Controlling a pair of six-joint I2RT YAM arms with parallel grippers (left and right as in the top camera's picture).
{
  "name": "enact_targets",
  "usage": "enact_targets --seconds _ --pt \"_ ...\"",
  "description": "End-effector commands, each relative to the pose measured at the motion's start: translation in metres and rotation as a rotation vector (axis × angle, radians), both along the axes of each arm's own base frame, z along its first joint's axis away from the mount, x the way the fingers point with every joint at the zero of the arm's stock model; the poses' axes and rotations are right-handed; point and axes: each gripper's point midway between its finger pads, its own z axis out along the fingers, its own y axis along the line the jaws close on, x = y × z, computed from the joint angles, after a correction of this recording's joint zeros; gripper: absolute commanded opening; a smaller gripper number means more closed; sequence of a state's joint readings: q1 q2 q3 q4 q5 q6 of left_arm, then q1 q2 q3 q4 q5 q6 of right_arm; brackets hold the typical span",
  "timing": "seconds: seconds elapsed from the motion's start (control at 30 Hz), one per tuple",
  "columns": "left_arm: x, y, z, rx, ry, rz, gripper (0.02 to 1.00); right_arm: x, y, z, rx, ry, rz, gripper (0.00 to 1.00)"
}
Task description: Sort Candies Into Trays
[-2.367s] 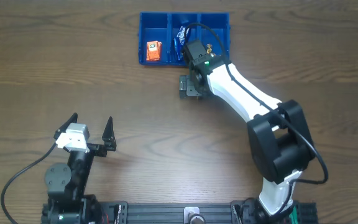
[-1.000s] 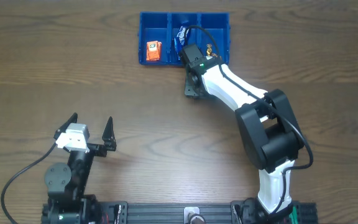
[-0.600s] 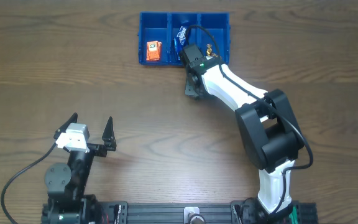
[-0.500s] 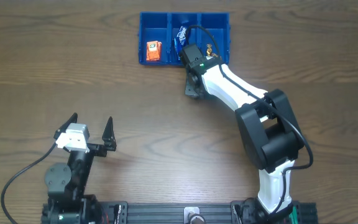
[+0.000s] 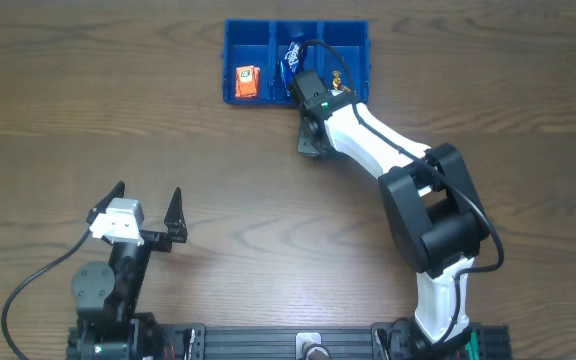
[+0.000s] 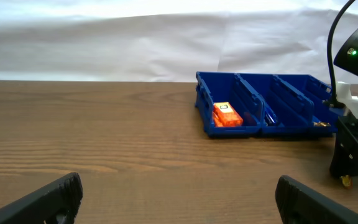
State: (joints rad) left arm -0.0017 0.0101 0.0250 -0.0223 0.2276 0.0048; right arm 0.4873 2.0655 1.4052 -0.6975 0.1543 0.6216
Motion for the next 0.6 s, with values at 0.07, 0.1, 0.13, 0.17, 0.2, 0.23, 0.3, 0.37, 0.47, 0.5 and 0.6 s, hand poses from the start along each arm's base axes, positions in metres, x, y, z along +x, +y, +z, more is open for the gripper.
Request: enact_targets --seconds 0.07,0.1,0.13,0.17,0.2,0.23,0.3,0.37,0.47,0.5,0.6 --pt "-0.001 -0.002 -0.016 0.013 0.044 -0.016 0.998 0.023 -0.006 0.066 0.008 -0.166 0.003 0.038" --pt "-0.001 -0.002 -0.016 0.013 0.044 -0.016 0.998 0.029 -0.009 0.091 0.014 -0.219 0.009 0.038" --pt "-0.001 -0.002 -0.016 0.012 0.044 -0.015 0.998 0.035 -0.014 0.116 0.011 -0.274 0.006 0.038" --pt "-0.001 -0.002 -0.016 0.012 0.044 -0.016 0.998 0.042 -0.020 0.138 0.007 -0.327 0.013 0.038" --pt "-0.001 -0.002 -0.016 0.013 0.044 -0.016 0.998 0.052 -0.028 0.165 0.000 -0.394 0.025 0.038" --pt "-0.001 -0.002 -0.016 0.013 0.044 -0.016 0.998 0.059 -0.032 0.178 -0.005 -0.427 0.040 0.038" --pt "-0.001 -0.002 -0.016 0.013 0.044 -0.016 0.998 0.078 -0.042 0.193 -0.019 -0.496 0.063 0.038" --pt "-0.001 -0.002 -0.016 0.012 0.044 -0.016 0.998 0.092 -0.051 0.196 -0.030 -0.536 0.061 0.038" --pt "-0.001 -0.002 -0.016 0.012 0.044 -0.015 0.998 0.111 -0.062 0.197 -0.036 -0.589 0.048 0.038" --pt "-0.001 -0.002 -0.016 0.013 0.044 -0.016 0.998 0.118 -0.062 0.197 -0.043 -0.608 0.066 0.038" --pt "-0.001 -0.002 -0.016 0.013 0.044 -0.016 0.996 0.130 -0.058 0.187 -0.053 -0.623 0.084 0.038"
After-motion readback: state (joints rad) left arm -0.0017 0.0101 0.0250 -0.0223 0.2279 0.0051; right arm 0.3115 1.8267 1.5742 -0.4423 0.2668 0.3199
